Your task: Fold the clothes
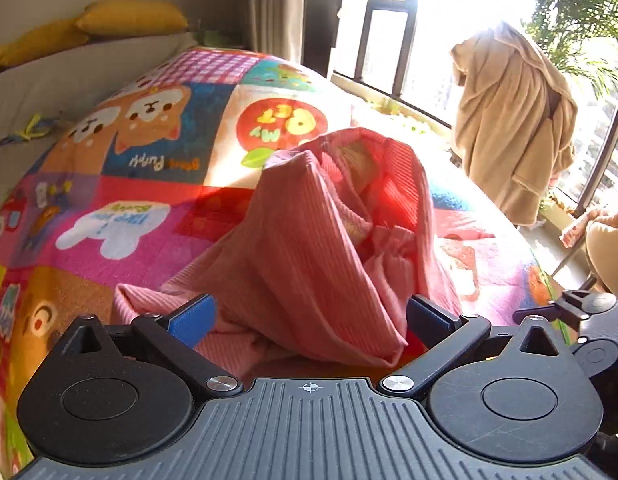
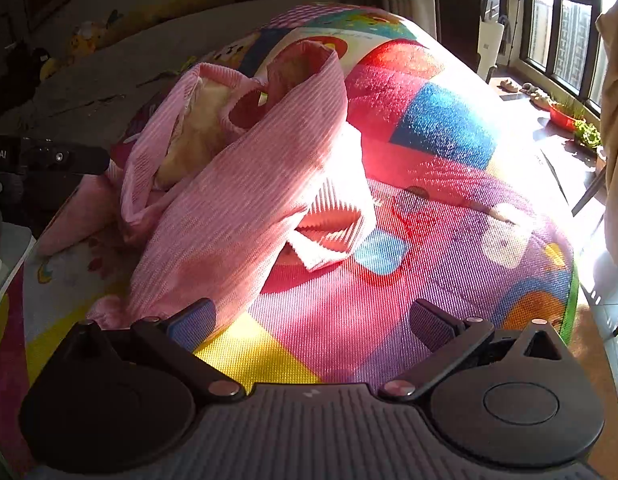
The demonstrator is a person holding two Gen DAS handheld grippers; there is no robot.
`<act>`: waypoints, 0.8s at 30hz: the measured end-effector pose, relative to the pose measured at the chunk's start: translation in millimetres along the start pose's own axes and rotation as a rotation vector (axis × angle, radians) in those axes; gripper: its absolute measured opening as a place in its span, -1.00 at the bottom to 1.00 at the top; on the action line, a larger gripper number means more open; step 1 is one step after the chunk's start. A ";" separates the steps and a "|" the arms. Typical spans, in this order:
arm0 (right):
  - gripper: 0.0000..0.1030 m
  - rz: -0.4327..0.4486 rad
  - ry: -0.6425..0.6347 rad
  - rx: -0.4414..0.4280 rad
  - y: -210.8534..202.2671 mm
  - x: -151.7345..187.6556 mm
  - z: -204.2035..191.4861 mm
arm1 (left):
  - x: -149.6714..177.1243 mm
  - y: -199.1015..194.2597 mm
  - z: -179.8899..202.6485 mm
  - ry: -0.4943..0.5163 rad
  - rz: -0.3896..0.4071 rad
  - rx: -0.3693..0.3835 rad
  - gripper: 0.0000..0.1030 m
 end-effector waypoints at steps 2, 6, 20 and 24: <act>1.00 0.091 -0.060 0.049 -12.2 -38.5 2.4 | -8.6 19.2 -5.5 -0.015 -0.029 0.016 1.00; 1.00 0.192 -0.169 0.134 -12.7 -106.6 -3.1 | -22.6 48.9 3.0 0.027 -0.039 0.038 1.00; 1.00 0.351 -0.286 0.578 39.0 -171.9 41.5 | -63.9 10.3 -155.6 -0.094 0.096 -0.618 1.00; 1.00 0.123 -0.005 -0.071 71.2 -158.5 45.3 | -50.7 22.9 -125.0 -0.191 0.056 0.031 1.00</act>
Point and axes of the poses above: each gripper's, at about its wrist camera, not at the fingertips, and y roughly the way its jaws point, z to its right, x to its underside, the point moved 9 cm from there along y, roughly the way its jaws point, and after that the axes turned 13 degrees about -z, right-handed, at the moved point
